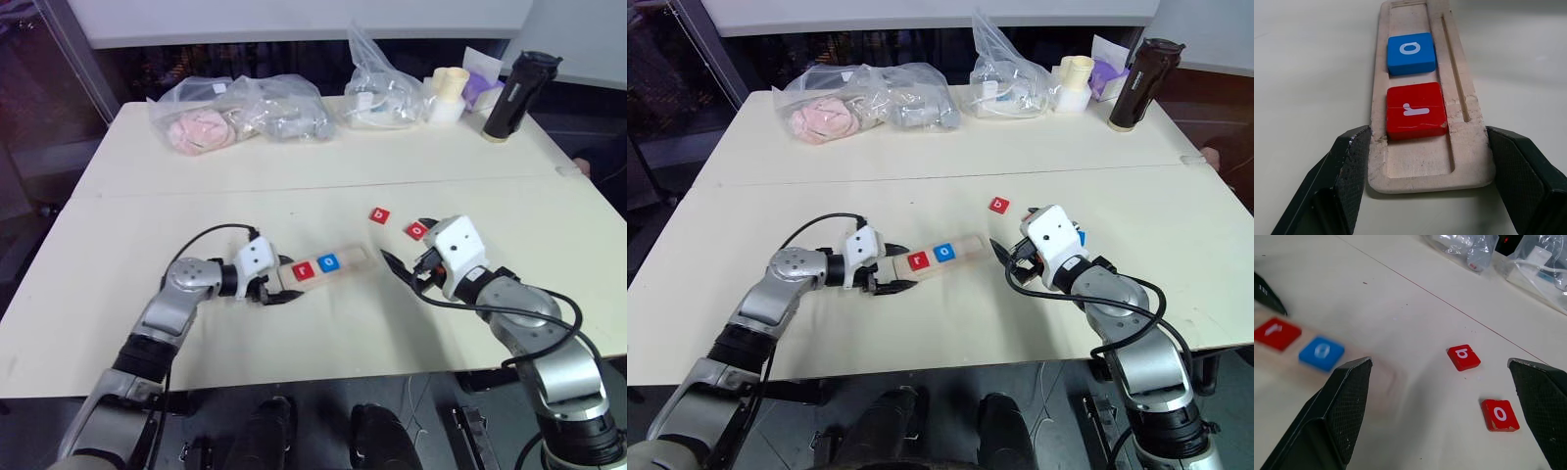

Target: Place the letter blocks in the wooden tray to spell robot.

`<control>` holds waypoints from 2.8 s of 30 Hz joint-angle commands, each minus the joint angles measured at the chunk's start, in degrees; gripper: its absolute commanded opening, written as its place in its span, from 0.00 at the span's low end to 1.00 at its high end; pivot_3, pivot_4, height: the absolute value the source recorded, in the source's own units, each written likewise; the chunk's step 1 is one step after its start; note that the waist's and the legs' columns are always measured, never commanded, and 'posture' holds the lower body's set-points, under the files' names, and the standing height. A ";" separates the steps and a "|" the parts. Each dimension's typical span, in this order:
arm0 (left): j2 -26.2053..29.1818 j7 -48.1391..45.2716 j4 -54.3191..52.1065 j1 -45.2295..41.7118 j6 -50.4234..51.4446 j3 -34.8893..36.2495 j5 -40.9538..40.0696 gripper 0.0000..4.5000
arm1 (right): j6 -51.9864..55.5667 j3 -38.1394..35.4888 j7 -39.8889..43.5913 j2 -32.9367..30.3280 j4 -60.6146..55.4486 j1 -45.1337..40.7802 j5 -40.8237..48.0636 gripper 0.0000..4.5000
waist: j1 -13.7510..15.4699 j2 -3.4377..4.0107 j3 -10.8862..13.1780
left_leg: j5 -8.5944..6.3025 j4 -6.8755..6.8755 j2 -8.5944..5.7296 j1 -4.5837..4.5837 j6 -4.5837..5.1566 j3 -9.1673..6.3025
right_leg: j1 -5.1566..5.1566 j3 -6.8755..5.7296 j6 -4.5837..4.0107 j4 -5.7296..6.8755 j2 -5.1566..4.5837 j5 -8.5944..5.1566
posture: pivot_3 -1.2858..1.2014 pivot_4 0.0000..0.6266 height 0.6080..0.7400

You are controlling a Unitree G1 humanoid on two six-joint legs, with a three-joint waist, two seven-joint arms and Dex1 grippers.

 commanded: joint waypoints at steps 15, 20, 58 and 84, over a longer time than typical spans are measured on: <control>-2.67 -2.37 2.42 -0.05 -4.19 -5.23 3.03 0.70 | 1.02 -3.09 0.35 -1.42 -3.18 1.27 -0.10 1.00 | 0.87 0.00 0.00 | 0.01 0.05 0.03 0.02 0.01 0.00 | 0.02 -0.01 -0.02 0.04 0.04 -0.01 | 0.52 0.24 0.88; -3.09 -0.68 1.60 0.71 -3.60 -4.93 3.19 0.97 | 0.92 -3.02 0.57 -1.61 -2.97 1.15 -0.03 1.00 | 0.91 0.00 0.00 | 0.01 0.04 0.03 0.02 0.01 0.00 | 0.02 -0.01 -0.01 0.03 0.04 -0.01 | 0.52 0.24 0.88; 12.59 2.19 -22.46 12.09 14.73 13.89 -15.98 0.99 | -2.98 7.82 4.52 -1.90 6.54 -0.54 -5.48 1.00 | -0.65 0.00 0.04 | 0.00 -0.01 0.09 0.00 0.00 -0.01 | -0.09 0.01 -0.05 0.08 0.05 -0.02 | 0.52 0.24 0.88; 13.08 6.04 -25.12 13.34 15.40 15.47 -16.18 0.99 | -5.27 13.76 7.84 0.72 11.61 -5.86 -9.44 1.00 | -0.66 -0.01 0.04 | 0.00 -0.02 0.09 0.00 -0.01 -0.01 | -0.10 0.02 -0.05 0.08 0.06 -0.01 | 0.52 0.24 0.88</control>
